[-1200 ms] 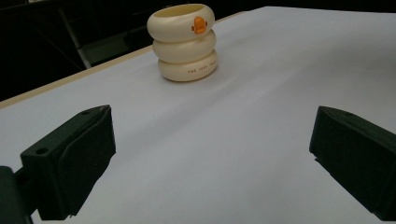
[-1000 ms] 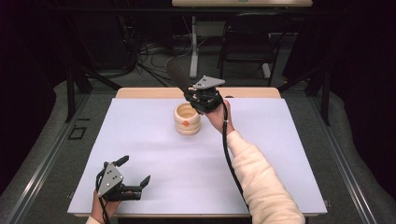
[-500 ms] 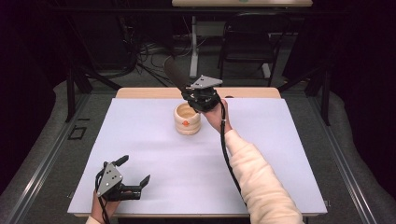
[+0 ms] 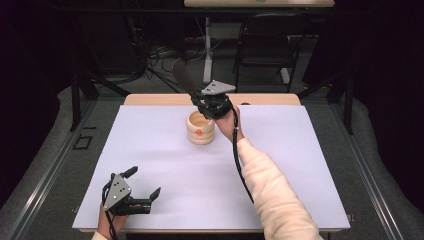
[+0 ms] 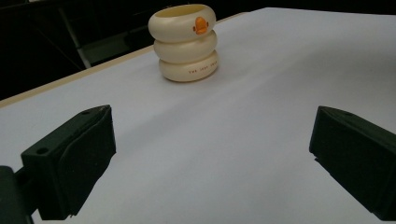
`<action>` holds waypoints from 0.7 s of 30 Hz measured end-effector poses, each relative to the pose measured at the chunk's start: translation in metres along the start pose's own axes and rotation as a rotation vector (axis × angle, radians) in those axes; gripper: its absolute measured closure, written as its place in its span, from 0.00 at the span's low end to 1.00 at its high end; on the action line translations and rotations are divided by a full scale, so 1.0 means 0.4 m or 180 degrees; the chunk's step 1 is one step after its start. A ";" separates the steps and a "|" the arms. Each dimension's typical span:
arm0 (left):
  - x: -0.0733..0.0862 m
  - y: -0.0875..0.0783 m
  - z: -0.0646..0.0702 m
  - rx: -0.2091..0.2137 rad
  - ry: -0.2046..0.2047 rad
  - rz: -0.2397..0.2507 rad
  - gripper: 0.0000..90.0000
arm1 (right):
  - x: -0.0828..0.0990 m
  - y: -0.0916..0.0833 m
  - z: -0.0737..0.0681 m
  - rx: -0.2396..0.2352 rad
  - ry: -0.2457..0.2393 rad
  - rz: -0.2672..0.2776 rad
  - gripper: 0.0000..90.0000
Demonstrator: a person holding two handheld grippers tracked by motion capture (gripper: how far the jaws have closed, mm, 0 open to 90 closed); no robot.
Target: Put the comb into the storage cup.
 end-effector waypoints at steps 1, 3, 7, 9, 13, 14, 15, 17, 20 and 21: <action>0.000 0.000 0.000 0.0001 -0.0001 0.0000 0.01 | 0.001 0.003 -0.001 -0.0010 0.0014 0.0025 0.81; 0.000 0.000 0.000 -0.0001 -0.0005 0.0002 0.01 | 0.004 0.008 -0.003 -0.0007 0.0016 0.0025 0.81; 0.000 0.000 0.000 0.0001 -0.0002 0.0002 0.01 | 0.010 0.016 -0.005 -0.0022 0.0030 0.0040 0.81; 0.000 0.000 0.000 0.0004 -0.0008 0.0004 0.01 | 0.013 0.020 -0.005 -0.0014 0.0040 0.0059 0.81; 0.000 0.000 0.000 0.0008 -0.0007 0.0007 0.01 | 0.019 0.025 -0.005 -0.0004 0.0069 0.0074 0.81; 0.000 0.000 0.000 0.0007 -0.0007 0.0006 0.01 | 0.021 0.026 -0.005 -0.0008 0.0074 0.0073 0.81; 0.000 0.000 -0.001 0.0006 -0.0006 0.0005 0.01 | 0.022 0.027 -0.005 -0.0011 0.0074 0.0082 0.81; 0.000 0.000 0.000 0.0006 -0.0005 0.0002 0.01 | 0.026 0.030 -0.005 -0.0008 0.0082 0.0082 0.81; 0.000 0.000 0.000 0.0001 -0.0003 0.0001 0.01 | 0.033 0.033 -0.006 -0.0012 0.0093 0.0054 0.81; 0.000 0.000 0.000 0.0005 -0.0003 0.0002 0.01 | 0.035 0.034 -0.006 -0.0008 0.0103 0.0061 0.81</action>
Point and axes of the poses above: each handheld gripper's, and its own axes: y roughly forward along the jaws, x roughly out of its underside, z roughly to its right, the point moved 4 cm from there along y, roughly forward along the jaws, and after that the axes turned 10 degrees about z, right-handed, at the moved point
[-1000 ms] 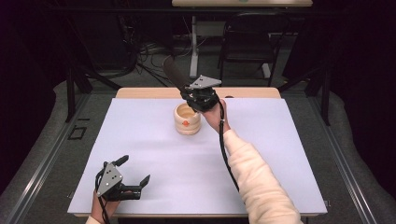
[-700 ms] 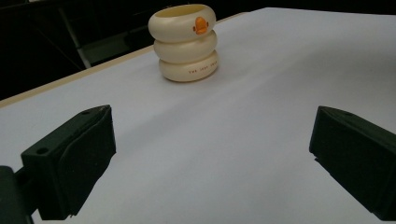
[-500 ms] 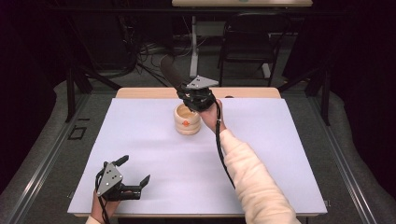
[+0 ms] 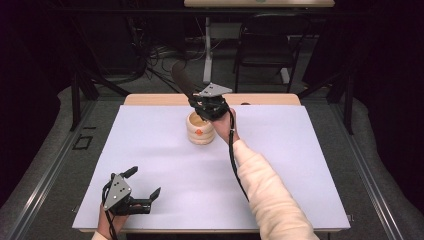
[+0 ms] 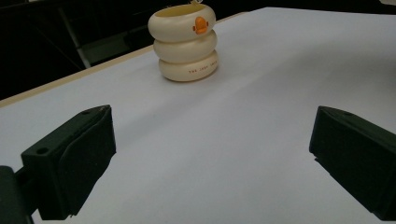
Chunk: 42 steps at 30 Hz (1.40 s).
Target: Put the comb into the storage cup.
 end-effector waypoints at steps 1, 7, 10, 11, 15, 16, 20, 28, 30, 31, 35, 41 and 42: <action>0.000 0.000 0.000 0.0001 -0.0001 0.0000 0.01 | 0.001 0.000 0.000 0.0004 0.0002 0.0006 0.81; 0.000 0.000 0.000 -0.0005 0.0009 -0.0001 0.01 | 0.008 0.005 -0.002 0.0003 0.0009 0.0005 0.81; 0.000 0.000 0.000 -0.0005 0.0008 -0.0003 0.01 | 0.012 0.007 -0.005 -0.0001 0.0022 0.0006 0.81; 0.000 0.000 0.000 -0.0004 0.0010 -0.0003 0.01 | 0.014 0.008 -0.006 -0.0011 0.0027 0.0002 0.81; -0.001 -0.001 0.000 -0.0006 0.0013 0.0001 0.01 | 0.020 0.011 -0.008 -0.0022 0.0036 -0.0022 0.81; -0.001 -0.001 0.000 -0.0006 0.0011 0.0001 0.01 | 0.021 0.013 -0.008 -0.0017 0.0036 -0.0005 0.81; -0.001 0.000 0.000 -0.0005 0.0012 -0.0001 0.01 | 0.026 0.016 -0.010 -0.0023 0.0036 -0.0024 0.81; 0.000 -0.001 0.000 0.0002 0.0006 0.0003 0.01 | 0.042 0.022 -0.013 -0.0032 0.0042 -0.0064 0.81; 0.000 0.000 0.000 -0.0004 0.0006 0.0001 0.01 | 0.046 0.023 -0.011 -0.0034 0.0037 -0.0077 0.81; 0.000 0.000 0.000 -0.0003 0.0005 -0.0002 0.01 | 0.048 0.024 -0.012 -0.0033 0.0045 -0.0089 0.81; 0.000 0.000 0.000 -0.0005 0.0003 -0.0004 0.01 | 0.056 0.025 -0.011 -0.0044 0.0048 -0.0121 0.81; 0.001 0.000 0.000 0.0001 -0.0001 -0.0003 0.01 | 0.072 0.028 -0.009 -0.0045 0.0056 -0.0148 0.81; 0.001 0.000 0.000 0.0002 -0.0001 -0.0003 0.01 | 0.073 0.028 -0.009 -0.0041 0.0056 -0.0154 0.81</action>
Point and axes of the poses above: each handheld gripper's, and its own axes: y roughly forward along the jaws, x roughly out of its underside, z roughly to its right, the point moved 4 cm from there along y, roughly forward along the jaws, and after that the axes turned 10 degrees about z, right-handed, at the moved point
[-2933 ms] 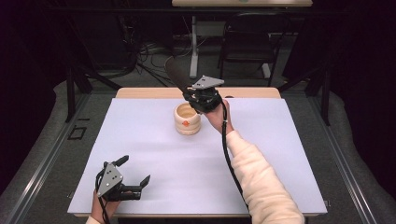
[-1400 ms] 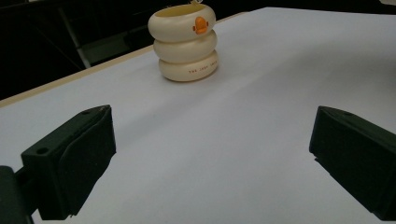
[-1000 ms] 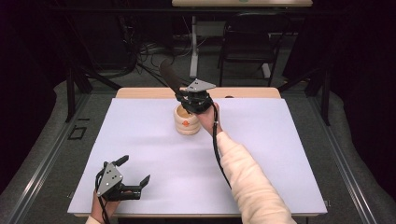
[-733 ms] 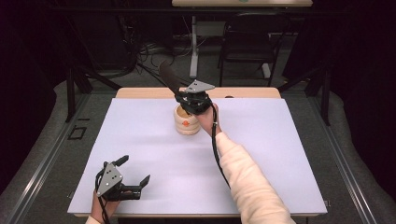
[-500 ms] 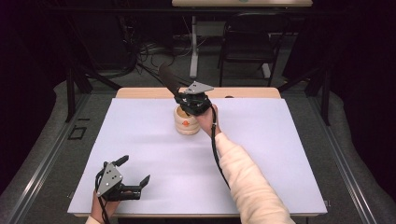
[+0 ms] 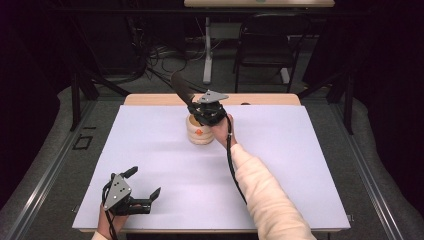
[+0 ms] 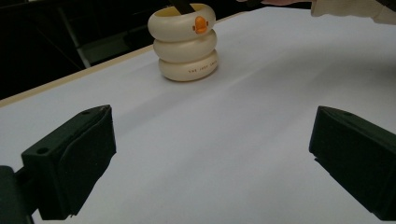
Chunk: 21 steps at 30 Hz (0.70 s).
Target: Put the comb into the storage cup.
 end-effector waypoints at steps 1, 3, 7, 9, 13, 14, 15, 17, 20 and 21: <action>0.000 0.000 0.000 0.0002 0.0002 -0.0002 0.01 | 0.002 0.000 0.000 -0.0003 0.0012 0.0002 0.81; 0.000 0.000 0.000 0.0006 0.0004 -0.0003 0.01 | 0.005 0.000 0.001 -0.0003 0.0008 -0.0012 0.81; 0.000 0.000 0.000 0.0000 0.0006 -0.0003 0.01 | 0.011 -0.001 0.003 -0.0003 0.0018 -0.0032 0.81; 0.000 0.000 0.000 0.0001 0.0005 -0.0004 0.01 | 0.014 -0.001 0.003 0.0000 0.0027 -0.0040 0.81; 0.000 0.000 0.000 0.0000 0.0008 -0.0006 0.01 | 0.018 0.000 0.001 -0.0010 0.0024 -0.0070 0.80; 0.000 0.000 0.000 0.0000 0.0007 -0.0006 0.01 | 0.019 0.001 0.001 -0.0012 0.0027 -0.0063 0.81; 0.000 0.000 0.000 0.0001 0.0008 -0.0005 0.01 | 0.020 0.001 0.001 -0.0012 0.0021 -0.0065 0.81; 0.000 0.000 0.000 0.0001 0.0007 -0.0006 0.01 | 0.020 0.001 0.000 -0.0014 0.0018 -0.0069 0.81; 0.000 0.000 0.000 -0.0004 0.0009 -0.0004 0.01 | 0.018 0.000 -0.001 -0.0021 0.0004 -0.0070 0.81; 0.000 0.000 0.001 -0.0003 0.0006 0.0000 0.01 | 0.017 0.000 -0.002 -0.0020 -0.0001 -0.0075 0.81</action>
Point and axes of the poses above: each handheld gripper's, and its own axes: y roughly forward along the jaws, x roughly out of its underside, z roughly to its right, the point moved 4 cm from there along y, roughly forward along the jaws, and after that the axes turned 10 degrees about z, right-handed, at the moved point
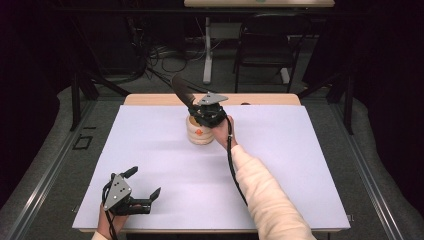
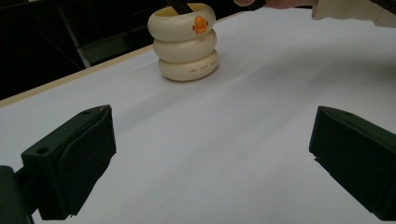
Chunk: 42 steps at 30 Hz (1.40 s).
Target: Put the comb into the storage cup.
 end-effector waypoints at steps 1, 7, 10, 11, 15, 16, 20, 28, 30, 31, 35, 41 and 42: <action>0.000 0.000 0.000 0.0001 0.0008 -0.0005 0.01 | 0.000 0.001 -0.001 0.0003 -0.0002 0.0006 0.81; 0.000 0.000 0.000 0.0000 0.0003 -0.0007 0.01 | 0.000 -0.001 -0.001 -0.0002 -0.0008 -0.0002 0.81; 0.000 0.000 0.001 0.0015 0.0001 0.0000 0.01 | 0.000 -0.003 0.000 -0.0012 -0.0001 0.0011 0.81; 0.000 0.000 0.001 0.0018 -0.0001 -0.0001 0.01 | 0.000 -0.003 0.000 -0.0014 0.0006 0.0014 0.81; 0.000 0.000 0.001 0.0010 0.0002 -0.0002 0.01 | 0.002 -0.003 0.002 -0.0017 -0.0015 -0.0002 0.81; 0.000 0.000 0.001 0.0011 0.0002 -0.0003 0.01 | 0.002 -0.003 0.002 -0.0016 -0.0017 -0.0007 0.81; 0.001 0.001 0.001 0.0013 -0.0003 -0.0006 0.01 | 0.005 -0.003 0.002 -0.0026 -0.0006 -0.0019 0.80; 0.001 0.001 0.001 0.0017 -0.0003 -0.0009 0.01 | 0.015 -0.005 0.008 -0.0008 0.0004 -0.0050 0.80; 0.001 0.000 0.002 0.0015 0.0003 -0.0006 0.01 | 0.017 -0.005 0.009 -0.0015 0.0021 -0.0059 0.80; 0.001 0.000 0.001 0.0015 0.0004 -0.0005 0.01 | 0.019 -0.004 0.009 -0.0014 0.0001 -0.0077 0.80; 0.001 0.002 0.002 0.0028 -0.0007 -0.0003 0.01 | 0.023 -0.003 0.008 -0.0027 0.0005 -0.0116 0.80; 0.001 0.001 0.001 0.0026 0.0003 -0.0009 0.01 | 0.031 0.001 0.008 -0.0025 0.0005 -0.0178 0.80; 0.002 0.001 0.001 0.0024 0.0001 -0.0011 0.01 | 0.031 0.001 0.008 -0.0028 0.0008 -0.0175 0.80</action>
Point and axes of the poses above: each handheld gripper's, and its own axes: y roughly forward along the jaws, x roughly out of its underside, z roughly to its right, the point moved 4 cm from there along y, roughly forward along the jaws, and after that the axes turned 10 degrees about z, right-handed, at the moved point
